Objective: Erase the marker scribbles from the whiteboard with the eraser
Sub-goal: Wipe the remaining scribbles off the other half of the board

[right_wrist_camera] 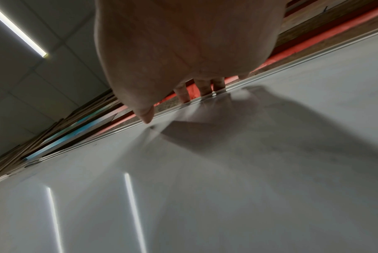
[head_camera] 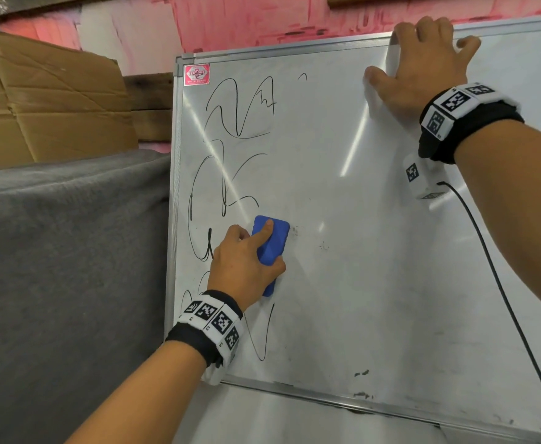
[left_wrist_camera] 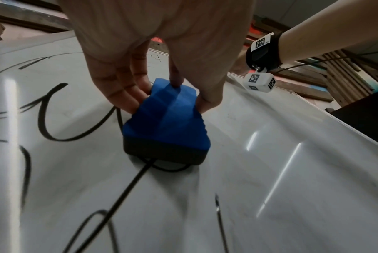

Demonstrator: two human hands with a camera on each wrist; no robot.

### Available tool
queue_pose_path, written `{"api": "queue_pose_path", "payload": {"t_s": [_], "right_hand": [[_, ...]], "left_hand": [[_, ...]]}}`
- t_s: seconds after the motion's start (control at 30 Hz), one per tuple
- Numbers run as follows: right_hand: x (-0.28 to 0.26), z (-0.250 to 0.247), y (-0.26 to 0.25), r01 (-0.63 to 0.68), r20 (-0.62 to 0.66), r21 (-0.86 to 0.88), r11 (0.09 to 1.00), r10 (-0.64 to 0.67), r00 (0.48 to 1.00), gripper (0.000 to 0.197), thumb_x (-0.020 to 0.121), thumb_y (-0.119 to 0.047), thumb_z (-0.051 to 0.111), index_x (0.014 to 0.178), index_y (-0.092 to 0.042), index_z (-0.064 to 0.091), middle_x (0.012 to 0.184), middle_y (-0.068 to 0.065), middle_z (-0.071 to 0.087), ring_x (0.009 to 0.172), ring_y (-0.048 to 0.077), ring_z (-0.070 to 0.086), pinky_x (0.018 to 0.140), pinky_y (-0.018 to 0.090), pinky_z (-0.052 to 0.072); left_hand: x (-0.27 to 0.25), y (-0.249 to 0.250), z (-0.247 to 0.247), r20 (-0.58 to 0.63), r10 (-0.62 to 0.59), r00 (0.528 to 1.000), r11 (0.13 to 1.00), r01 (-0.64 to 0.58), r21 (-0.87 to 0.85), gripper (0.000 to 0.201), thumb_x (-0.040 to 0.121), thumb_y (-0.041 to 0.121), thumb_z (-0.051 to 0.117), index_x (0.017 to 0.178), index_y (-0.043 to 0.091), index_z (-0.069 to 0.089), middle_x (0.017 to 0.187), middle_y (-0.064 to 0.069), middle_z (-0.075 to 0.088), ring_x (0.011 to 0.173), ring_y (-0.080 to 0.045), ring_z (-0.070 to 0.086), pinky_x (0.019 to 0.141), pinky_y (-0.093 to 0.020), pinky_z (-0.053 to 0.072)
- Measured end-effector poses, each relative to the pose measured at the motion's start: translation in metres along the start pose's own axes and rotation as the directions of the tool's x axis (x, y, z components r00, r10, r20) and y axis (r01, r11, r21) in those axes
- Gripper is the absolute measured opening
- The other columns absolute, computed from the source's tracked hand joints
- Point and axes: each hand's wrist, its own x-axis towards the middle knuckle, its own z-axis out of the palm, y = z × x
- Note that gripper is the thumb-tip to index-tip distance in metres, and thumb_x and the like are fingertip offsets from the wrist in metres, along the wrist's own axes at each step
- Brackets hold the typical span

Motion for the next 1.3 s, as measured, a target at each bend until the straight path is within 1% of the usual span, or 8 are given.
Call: {"api": "queue_pose_path", "payload": {"t_s": [0.13,0.23,0.47,0.67,0.97,1.1,1.2,1.3], "right_hand": [[-0.003,-0.001,-0.002,-0.001,-0.012,0.000,1.000,0.001,1.000,0.066,0.084,-0.067,0.037,0.129,-0.020,0.043,0.132,0.011,0.048,0.130,0.033,0.038,0.103,0.061,0.027],[-0.005,-0.002,-0.002,0.002,-0.036,-0.006,1.000,-0.002,0.999,0.064,0.083,-0.066,0.038,0.126,-0.019,0.044,0.129,0.012,0.049,0.127,0.034,0.040,0.101,0.060,0.028],[-0.005,-0.004,-0.004,-0.010,-0.029,-0.002,1.000,0.010,1.000,0.065,0.082,-0.066,0.039,0.127,-0.019,0.043,0.130,0.012,0.049,0.129,0.033,0.039,0.102,0.061,0.029],[-0.002,-0.004,-0.006,-0.025,0.000,0.011,1.000,0.025,1.000,0.071,0.081,-0.068,0.040,0.131,-0.018,0.043,0.135,0.012,0.047,0.132,0.032,0.036,0.104,0.062,0.028],[-0.008,-0.005,-0.011,-0.044,-0.010,0.058,0.997,0.045,0.999,0.071,0.081,-0.066,0.041,0.132,-0.017,0.042,0.140,0.015,0.042,0.139,0.035,0.031,0.108,0.062,0.023],[-0.032,0.000,-0.020,-0.060,0.049,0.071,0.996,0.056,0.997,0.074,0.084,-0.068,0.039,0.141,-0.020,0.036,0.151,0.018,0.032,0.143,0.040,0.023,0.112,0.060,0.021],[-0.063,0.008,-0.027,-0.029,0.092,0.070,0.997,0.022,0.996,0.072,0.085,-0.067,0.041,0.139,-0.020,0.038,0.152,0.019,0.029,0.141,0.044,0.024,0.111,0.060,0.023],[-0.095,0.014,-0.031,-0.022,0.131,0.092,0.995,0.009,0.991,0.068,0.086,-0.064,0.045,0.138,-0.019,0.040,0.154,0.021,0.026,0.141,0.047,0.021,0.111,0.060,0.021]], "left_hand": [[0.000,0.000,-0.001,-0.011,0.021,1.000,1.000,-0.021,-0.008,0.069,0.081,0.040,0.075,0.144,0.034,0.048,0.101,0.000,0.044,0.084,-0.014,0.047,0.078,-0.025,0.048],[-0.006,-0.005,0.005,-0.026,0.026,0.999,0.999,-0.027,-0.036,0.069,0.080,0.039,0.076,0.144,0.033,0.049,0.100,0.000,0.044,0.084,-0.014,0.046,0.075,-0.022,0.043],[-0.032,-0.019,0.009,0.028,0.015,0.999,1.000,-0.015,-0.020,0.069,0.082,0.040,0.075,0.144,0.035,0.047,0.101,0.003,0.043,0.085,-0.011,0.047,0.076,-0.018,0.042],[-0.033,-0.021,0.009,0.032,0.026,0.999,1.000,-0.025,-0.016,0.069,0.082,0.041,0.075,0.145,0.036,0.046,0.102,0.003,0.043,0.084,-0.011,0.048,0.076,-0.018,0.042],[-0.039,-0.027,0.007,0.035,0.033,0.999,0.999,-0.033,-0.017,0.070,0.082,0.042,0.075,0.145,0.037,0.045,0.105,0.003,0.043,0.087,-0.013,0.048,0.080,-0.021,0.046],[-0.050,-0.030,0.010,0.073,0.024,0.997,1.000,-0.024,0.006,0.069,0.083,0.043,0.073,0.146,0.037,0.045,0.106,0.004,0.042,0.089,-0.013,0.047,0.082,-0.022,0.046],[-0.059,-0.034,0.013,0.102,0.005,0.995,1.000,-0.005,0.003,0.069,0.082,0.044,0.074,0.145,0.036,0.046,0.105,0.005,0.042,0.089,-0.012,0.047,0.084,-0.024,0.048],[-0.070,-0.038,0.014,0.148,-0.002,0.989,1.000,0.000,0.016,0.070,0.080,0.043,0.075,0.144,0.035,0.047,0.103,0.004,0.042,0.088,-0.014,0.048,0.084,-0.027,0.050]]}}
